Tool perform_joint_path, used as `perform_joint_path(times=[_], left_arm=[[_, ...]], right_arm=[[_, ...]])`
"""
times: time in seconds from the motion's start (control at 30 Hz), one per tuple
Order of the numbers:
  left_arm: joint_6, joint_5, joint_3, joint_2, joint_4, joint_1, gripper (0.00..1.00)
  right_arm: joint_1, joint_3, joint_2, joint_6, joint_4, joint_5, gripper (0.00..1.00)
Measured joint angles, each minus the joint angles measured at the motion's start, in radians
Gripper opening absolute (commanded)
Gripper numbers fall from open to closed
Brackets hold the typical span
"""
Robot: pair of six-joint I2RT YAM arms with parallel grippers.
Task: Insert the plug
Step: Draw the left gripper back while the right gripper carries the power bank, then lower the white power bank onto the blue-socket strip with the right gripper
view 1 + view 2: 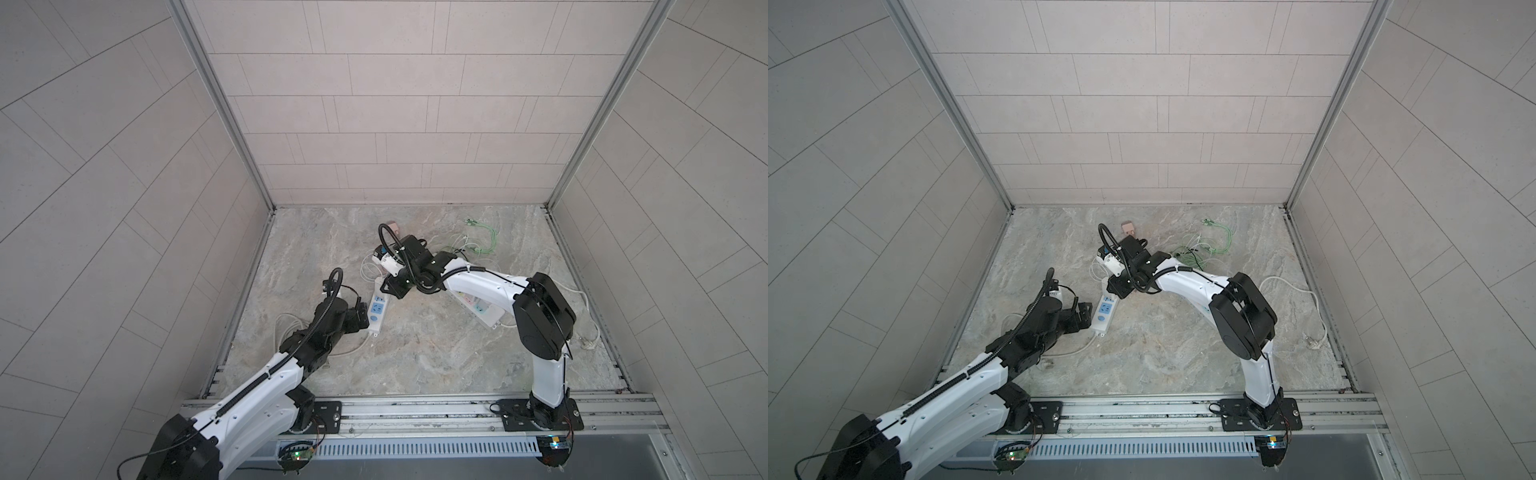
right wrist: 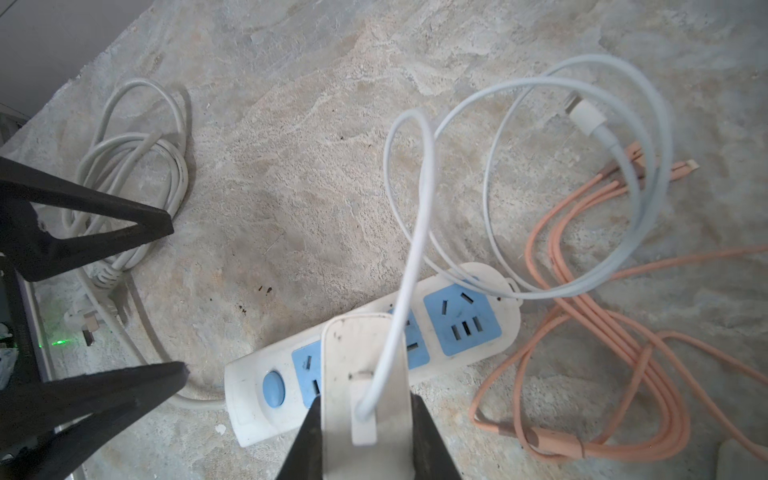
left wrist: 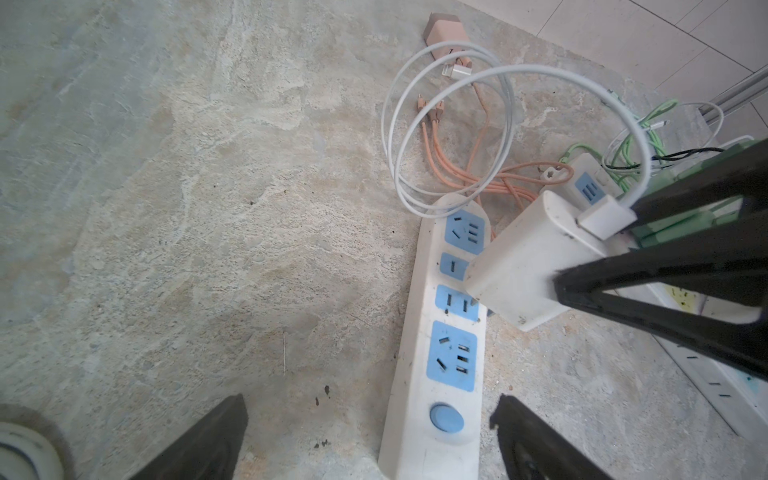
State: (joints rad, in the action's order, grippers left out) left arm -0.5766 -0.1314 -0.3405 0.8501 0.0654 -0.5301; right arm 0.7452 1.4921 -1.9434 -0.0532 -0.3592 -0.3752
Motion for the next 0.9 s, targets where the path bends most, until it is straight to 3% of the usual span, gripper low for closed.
perform_joint_path(times=[0.33, 0.9], left_arm=[[0.001, 0.007, 0.01, -0.122, 0.005, 0.002, 1.0], [0.018, -0.002, 0.017, -0.144, 0.021, 0.003, 1.0]], right_arm=[[-0.028, 0.029, -0.021, 0.126, -0.005, -0.05, 0.02], [-0.028, 0.108, -0.105, 0.205, -0.007, -0.062, 0.0]])
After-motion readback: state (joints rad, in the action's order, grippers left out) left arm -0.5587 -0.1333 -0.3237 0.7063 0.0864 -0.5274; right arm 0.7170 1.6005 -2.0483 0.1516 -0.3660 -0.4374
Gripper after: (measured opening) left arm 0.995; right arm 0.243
